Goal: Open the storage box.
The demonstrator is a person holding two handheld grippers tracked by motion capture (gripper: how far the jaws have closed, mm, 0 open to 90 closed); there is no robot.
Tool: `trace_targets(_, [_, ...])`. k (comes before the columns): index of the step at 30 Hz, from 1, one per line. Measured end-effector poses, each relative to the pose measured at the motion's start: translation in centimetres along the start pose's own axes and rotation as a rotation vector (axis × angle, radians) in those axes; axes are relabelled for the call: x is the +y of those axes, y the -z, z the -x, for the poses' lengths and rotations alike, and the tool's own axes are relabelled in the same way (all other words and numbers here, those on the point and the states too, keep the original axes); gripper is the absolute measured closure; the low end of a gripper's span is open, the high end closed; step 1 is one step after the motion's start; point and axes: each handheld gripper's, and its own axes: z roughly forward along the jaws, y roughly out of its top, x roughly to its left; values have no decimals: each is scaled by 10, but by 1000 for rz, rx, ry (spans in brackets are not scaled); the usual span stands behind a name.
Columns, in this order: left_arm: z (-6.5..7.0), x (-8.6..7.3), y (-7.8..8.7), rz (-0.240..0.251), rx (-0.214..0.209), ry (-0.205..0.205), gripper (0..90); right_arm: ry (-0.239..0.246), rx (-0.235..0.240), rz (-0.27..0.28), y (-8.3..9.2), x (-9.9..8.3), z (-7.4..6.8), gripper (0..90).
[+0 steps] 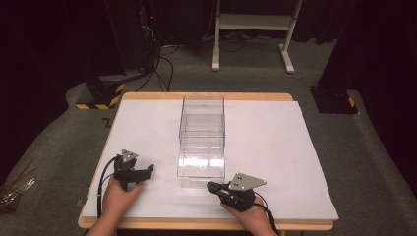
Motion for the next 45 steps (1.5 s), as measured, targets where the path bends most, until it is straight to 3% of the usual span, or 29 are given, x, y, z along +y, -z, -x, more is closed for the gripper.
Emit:
trace_targets(20, [0,0,0,1,0,1,112,6,-8,1,7,2,0,790])
trace_targets(34, [0,0,0,-1,0,-1,112,1,-41,82,25,13,4,789])
trace_targets(37, [0,0,0,1,0,2,112,-22,-38,113,28,16,6,779])
trace_targets(45, [0,0,0,1,0,1,111,-28,-95,149,33,23,13,728])
